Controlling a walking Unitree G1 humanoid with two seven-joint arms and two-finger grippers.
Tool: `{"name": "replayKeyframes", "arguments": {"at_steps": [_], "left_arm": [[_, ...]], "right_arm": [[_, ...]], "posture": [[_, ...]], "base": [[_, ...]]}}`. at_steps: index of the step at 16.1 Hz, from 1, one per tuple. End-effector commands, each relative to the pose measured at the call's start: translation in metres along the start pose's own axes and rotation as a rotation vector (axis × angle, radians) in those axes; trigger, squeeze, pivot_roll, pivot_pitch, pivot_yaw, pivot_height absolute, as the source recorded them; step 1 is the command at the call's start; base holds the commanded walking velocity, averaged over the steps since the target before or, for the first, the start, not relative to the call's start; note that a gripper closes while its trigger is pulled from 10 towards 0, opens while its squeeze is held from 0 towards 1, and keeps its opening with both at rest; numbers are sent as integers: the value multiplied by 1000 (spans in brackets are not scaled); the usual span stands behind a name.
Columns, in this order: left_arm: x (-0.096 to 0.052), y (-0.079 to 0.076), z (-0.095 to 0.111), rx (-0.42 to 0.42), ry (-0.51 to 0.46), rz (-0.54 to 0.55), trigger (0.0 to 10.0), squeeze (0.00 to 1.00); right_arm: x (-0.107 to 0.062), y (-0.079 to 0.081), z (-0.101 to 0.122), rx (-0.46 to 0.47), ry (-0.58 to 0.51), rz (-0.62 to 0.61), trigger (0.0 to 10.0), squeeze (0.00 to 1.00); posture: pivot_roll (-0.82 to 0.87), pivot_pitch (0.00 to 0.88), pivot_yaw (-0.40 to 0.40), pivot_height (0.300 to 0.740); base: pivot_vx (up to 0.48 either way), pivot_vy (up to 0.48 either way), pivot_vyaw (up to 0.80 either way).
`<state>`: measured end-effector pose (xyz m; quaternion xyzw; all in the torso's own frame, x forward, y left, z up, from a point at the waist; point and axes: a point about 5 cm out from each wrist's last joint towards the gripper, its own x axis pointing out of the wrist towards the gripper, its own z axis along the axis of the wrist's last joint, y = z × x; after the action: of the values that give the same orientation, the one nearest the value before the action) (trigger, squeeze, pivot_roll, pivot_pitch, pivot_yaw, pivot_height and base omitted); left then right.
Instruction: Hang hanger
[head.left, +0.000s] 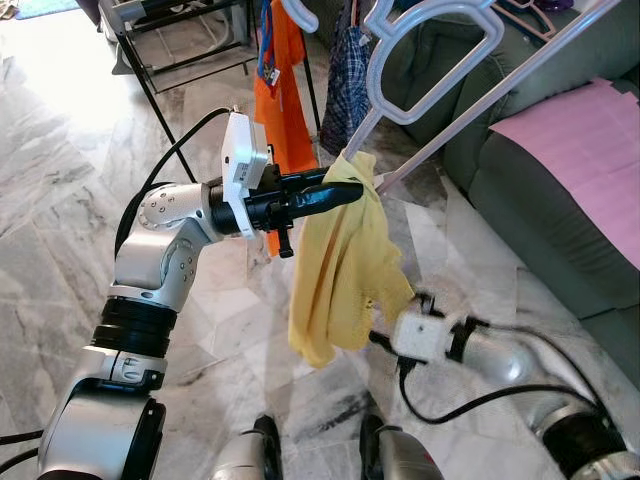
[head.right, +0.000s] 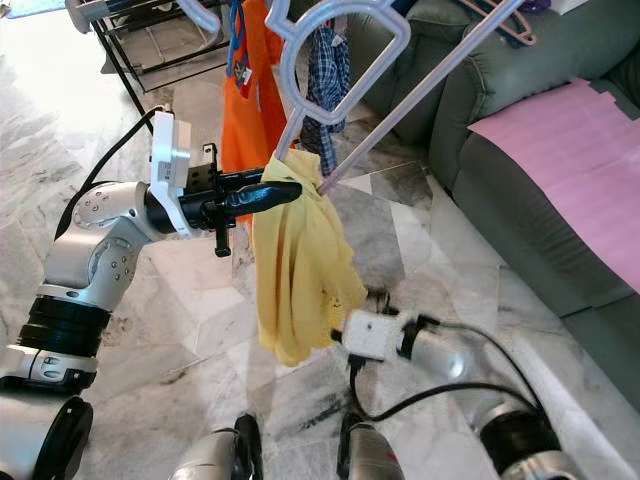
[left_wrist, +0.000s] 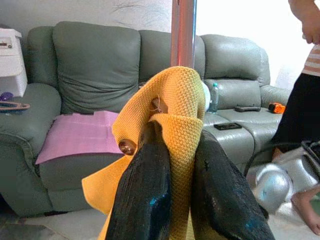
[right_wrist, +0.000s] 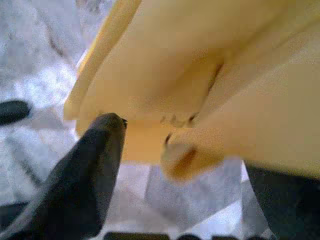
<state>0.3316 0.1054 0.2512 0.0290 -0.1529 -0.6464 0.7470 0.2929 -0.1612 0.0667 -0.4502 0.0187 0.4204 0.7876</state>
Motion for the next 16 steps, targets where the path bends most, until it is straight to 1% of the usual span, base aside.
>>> {"name": "replayKeyframes", "arguments": {"at_steps": [1, 2, 3, 6, 12, 15, 16], "left_arm": [[1, -1, 13, 43, -40, -14, 10000, 0], [1, -1, 13, 43, -42, -15, 10000, 0], [2, -1, 15, 44, -47, -18, 10000, 0], [0, -1, 17, 45, -48, -16, 10000, 0], [2, -2, 17, 38, -55, -17, 10000, 0], [2, -2, 16, 32, -57, -19, 10000, 0], [3, -2, 16, 28, -57, -20, 10000, 0]], "right_arm": [[1, 8, -6, 21, 26, -2, 0, 0], [2, 9, -7, 22, 37, -11, 0, 0], [2, 7, -14, 2, 84, -65, 0, 0], [-1, 4, -22, -3, 118, -136, 0, 0], [-4, 2, -29, -9, 138, -212, 0, 0], [-6, -6, -32, -49, 152, -272, 0, 0], [-8, -11, -33, -57, 157, -308, 0, 0]], "posture": [[-96, 276, 44, 740], [-96, 276, 44, 740], [-92, 276, 44, 740], [-88, 275, 46, 740], [-91, 276, 44, 740], [-95, 275, 45, 740], [-96, 275, 47, 740]], "base": [[0, 0, 0], [0, 0, 0], [0, 0, 0], [0, 0, 0], [0, 0, 0], [0, 0, 0], [0, 0, 0]]}}
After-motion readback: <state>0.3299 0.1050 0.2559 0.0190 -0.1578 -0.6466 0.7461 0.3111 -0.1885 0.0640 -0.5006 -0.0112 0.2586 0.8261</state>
